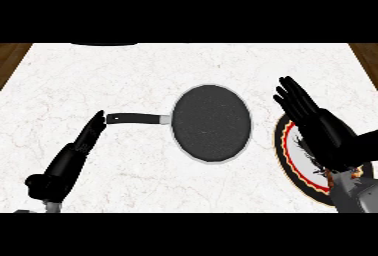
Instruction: Pick the cupcake from the plate and place it in the pan
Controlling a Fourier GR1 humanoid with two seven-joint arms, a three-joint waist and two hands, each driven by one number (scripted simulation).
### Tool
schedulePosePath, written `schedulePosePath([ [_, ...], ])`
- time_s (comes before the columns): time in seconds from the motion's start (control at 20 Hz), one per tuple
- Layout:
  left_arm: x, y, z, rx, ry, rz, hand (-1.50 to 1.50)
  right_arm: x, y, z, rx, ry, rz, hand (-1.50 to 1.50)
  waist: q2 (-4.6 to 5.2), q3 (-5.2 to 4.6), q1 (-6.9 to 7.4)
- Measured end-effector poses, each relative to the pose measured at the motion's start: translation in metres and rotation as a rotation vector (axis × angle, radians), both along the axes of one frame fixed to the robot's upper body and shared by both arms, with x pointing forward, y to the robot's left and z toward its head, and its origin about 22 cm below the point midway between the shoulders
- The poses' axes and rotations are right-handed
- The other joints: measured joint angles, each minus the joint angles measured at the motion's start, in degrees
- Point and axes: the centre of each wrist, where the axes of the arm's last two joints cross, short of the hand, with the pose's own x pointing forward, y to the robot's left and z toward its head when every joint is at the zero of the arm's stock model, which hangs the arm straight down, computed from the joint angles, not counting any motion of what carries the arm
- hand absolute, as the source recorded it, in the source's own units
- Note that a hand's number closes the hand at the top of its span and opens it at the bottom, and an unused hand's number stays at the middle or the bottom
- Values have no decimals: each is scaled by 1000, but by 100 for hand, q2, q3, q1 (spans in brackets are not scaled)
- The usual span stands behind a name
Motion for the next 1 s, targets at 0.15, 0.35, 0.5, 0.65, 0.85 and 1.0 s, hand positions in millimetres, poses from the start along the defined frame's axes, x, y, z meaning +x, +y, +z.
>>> schedulePosePath([
  [0.15, 7, 15, -1, 29, 28, 85, 0, 8, -5, 13, 32, -53, 126, -150, 48, 54, 26],
  [0.35, 8, 46, -4, 101, 101, 260, 0, 15, -8, 29, 188, -170, 256, 150, 116, 159, 36],
  [0.5, 6, 61, -9, 129, 155, 346, 0, 22, -44, 54, -68, -287, 155, 150, 75, 98, -39],
  [0.65, 11, 73, -5, 144, 198, 418, 0, 26, -83, 26, 71, -261, 49, -150, 135, 121, -44],
  [0.85, 19, 78, -6, 158, 237, 463, 0, 22, -139, 0, 118, -308, 85, -150, 138, 119, -24],
  [1.0, 25, 80, -3, 164, 250, 473, 0, 19, -175, 2, 65, -350, 141, -150, 127, 115, 6],
])
